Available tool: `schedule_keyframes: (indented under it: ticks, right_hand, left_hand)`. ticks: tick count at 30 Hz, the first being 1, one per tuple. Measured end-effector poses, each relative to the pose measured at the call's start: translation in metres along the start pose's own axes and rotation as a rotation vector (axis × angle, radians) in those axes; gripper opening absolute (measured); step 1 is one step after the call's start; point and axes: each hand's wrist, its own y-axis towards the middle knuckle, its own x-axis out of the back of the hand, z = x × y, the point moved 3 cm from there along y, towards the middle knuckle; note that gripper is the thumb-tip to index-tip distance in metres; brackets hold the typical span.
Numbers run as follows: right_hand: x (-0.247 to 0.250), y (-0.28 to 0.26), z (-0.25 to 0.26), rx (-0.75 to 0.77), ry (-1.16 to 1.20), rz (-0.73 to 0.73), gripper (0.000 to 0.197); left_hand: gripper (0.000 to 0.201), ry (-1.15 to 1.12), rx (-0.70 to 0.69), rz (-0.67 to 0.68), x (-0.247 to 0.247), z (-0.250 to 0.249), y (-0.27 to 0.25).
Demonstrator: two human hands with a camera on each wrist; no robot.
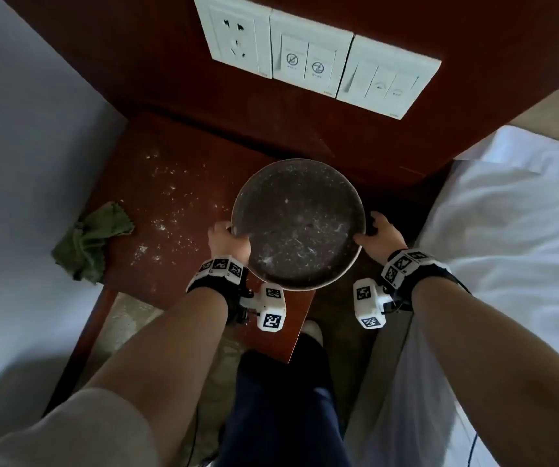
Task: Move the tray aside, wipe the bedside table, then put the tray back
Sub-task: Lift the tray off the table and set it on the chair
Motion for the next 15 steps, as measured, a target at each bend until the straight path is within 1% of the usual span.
schedule_keyframes:
  ticks: [3, 6, 8, 12, 15]
  right_hand:
    - [-0.005, 0.010, 0.002, -0.021, 0.041, 0.043, 0.080]
    - [-0.014, 0.017, 0.001, -0.064, 0.200, 0.111, 0.088]
    - [-0.015, 0.021, 0.000, -0.099, 0.266, 0.121, 0.093]
    - [-0.015, 0.025, 0.000, -0.159, 0.369, 0.138, 0.090]
    - [-0.013, 0.025, 0.002, -0.162, 0.358, 0.158, 0.084]
  left_hand:
    - [0.044, 0.042, 0.021, -0.044, -0.004, 0.002, 0.010]
    - [0.039, 0.040, 0.024, -0.072, -0.010, 0.009, 0.019]
    - [0.038, 0.067, 0.005, -0.090, -0.011, 0.009, 0.022]
    - [0.042, 0.060, 0.010, -0.062, -0.013, 0.008, 0.027]
    - [0.039, 0.026, 0.027, -0.045, -0.015, 0.009, 0.030]
